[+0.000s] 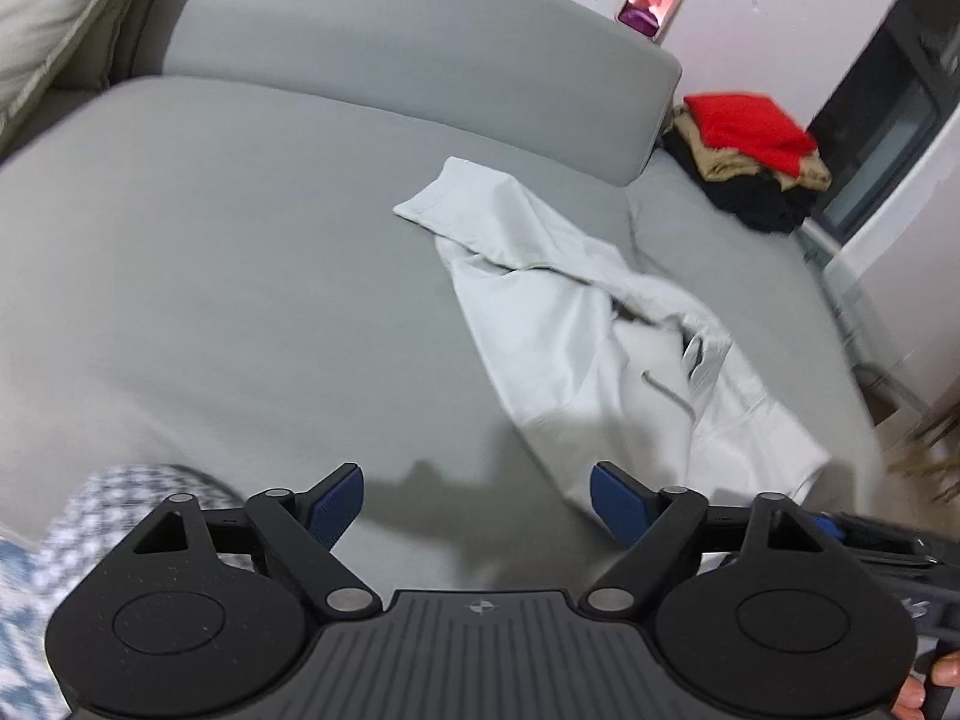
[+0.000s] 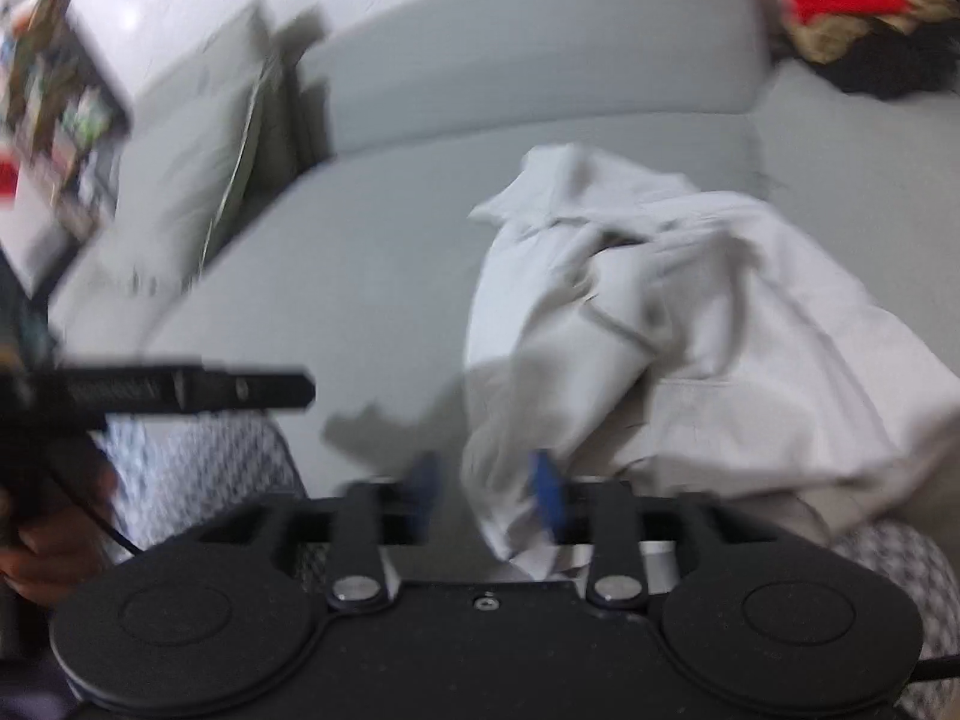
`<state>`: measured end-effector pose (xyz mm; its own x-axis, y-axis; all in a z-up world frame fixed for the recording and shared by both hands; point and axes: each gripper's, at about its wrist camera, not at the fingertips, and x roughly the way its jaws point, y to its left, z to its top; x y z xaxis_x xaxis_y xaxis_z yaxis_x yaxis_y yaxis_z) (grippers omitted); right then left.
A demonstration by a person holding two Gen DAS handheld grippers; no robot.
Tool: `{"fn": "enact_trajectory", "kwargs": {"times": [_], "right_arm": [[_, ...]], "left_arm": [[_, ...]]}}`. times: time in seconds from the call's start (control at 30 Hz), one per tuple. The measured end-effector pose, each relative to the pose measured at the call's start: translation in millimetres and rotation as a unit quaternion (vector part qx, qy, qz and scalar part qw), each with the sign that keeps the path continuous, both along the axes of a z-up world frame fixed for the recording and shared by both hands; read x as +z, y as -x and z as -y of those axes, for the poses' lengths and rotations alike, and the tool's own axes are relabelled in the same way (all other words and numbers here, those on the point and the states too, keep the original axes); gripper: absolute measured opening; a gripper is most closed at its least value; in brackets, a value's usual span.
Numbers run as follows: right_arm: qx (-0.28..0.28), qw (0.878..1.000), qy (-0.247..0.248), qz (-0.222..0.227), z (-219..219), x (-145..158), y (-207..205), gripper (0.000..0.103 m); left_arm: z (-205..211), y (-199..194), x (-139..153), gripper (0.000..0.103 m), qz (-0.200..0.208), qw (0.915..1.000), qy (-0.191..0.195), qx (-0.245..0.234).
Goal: Fold clothes
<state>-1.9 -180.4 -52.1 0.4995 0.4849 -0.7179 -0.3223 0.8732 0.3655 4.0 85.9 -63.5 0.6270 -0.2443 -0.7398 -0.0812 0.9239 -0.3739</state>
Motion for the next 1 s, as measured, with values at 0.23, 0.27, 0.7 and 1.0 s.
{"fn": "enact_trajectory", "kwargs": {"times": [0.23, 0.27, 0.7, 1.0], "right_arm": [[-0.130, 0.987, -0.091, -0.021, 76, 0, -7, 0.048], [-0.140, 0.985, -0.099, -0.022, 81, -1, -7, 0.048], [-0.152, 0.983, -0.104, -0.020, 92, -10, -10, 0.054], [-0.180, 0.977, -0.112, -0.030, 108, -17, -9, 0.054]], "left_arm": [[7, -45, -34, 0.071, -0.051, 0.9933, 0.104, 0.009], [11, -49, -38, 0.071, -0.069, 0.9898, 0.124, -0.003], [11, -68, -86, 0.066, -0.133, 0.9332, 0.332, -0.035], [-26, -67, -84, 0.059, -0.079, 0.9569, 0.279, -0.001]]}}
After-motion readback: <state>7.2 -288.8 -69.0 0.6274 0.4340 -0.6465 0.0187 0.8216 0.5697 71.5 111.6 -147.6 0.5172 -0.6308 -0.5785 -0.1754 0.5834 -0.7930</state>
